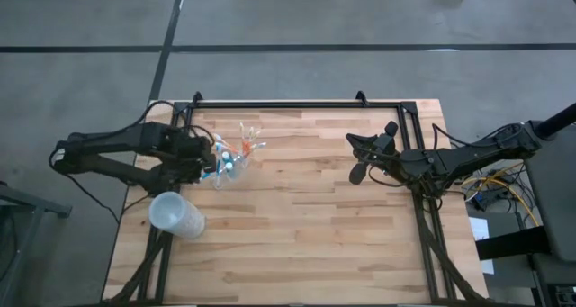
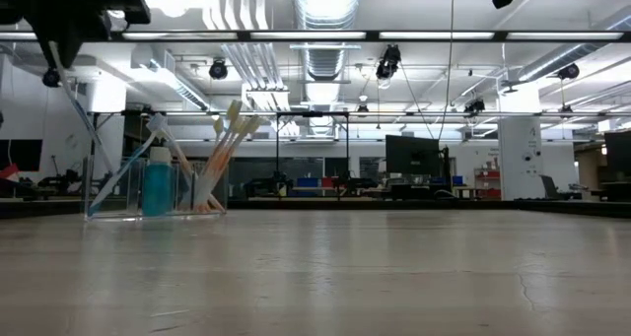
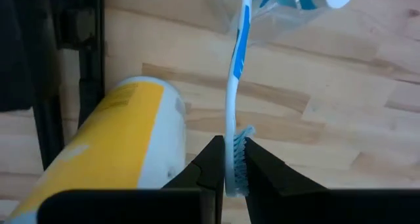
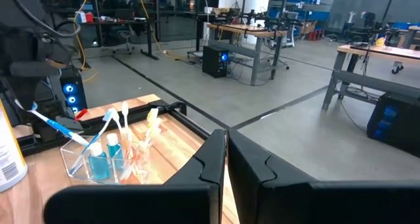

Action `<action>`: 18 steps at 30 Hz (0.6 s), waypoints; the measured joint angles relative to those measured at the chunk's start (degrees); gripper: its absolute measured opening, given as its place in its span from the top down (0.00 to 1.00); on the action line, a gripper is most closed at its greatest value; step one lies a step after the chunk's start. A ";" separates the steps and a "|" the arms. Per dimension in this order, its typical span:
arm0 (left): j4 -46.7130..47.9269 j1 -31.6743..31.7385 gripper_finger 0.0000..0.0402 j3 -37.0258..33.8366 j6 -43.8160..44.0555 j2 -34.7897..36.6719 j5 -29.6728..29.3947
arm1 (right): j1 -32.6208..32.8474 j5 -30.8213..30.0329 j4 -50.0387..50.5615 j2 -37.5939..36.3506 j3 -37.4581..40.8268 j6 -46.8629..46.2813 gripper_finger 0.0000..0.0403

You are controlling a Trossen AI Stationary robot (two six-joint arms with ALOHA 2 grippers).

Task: Pick & Place toothbrushing station
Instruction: Put the blue toothbrush into the transparent organizer

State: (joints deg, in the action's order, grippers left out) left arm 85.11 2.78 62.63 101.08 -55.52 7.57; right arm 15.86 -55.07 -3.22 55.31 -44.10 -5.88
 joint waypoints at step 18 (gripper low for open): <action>-3.76 5.90 0.83 0.00 -5.27 -8.80 0.83 | 0.01 0.00 -0.01 0.00 0.00 0.00 0.97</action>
State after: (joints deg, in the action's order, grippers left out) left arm 81.35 8.69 62.63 95.81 -64.31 8.40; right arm 15.86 -55.08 -3.24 55.31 -44.10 -5.88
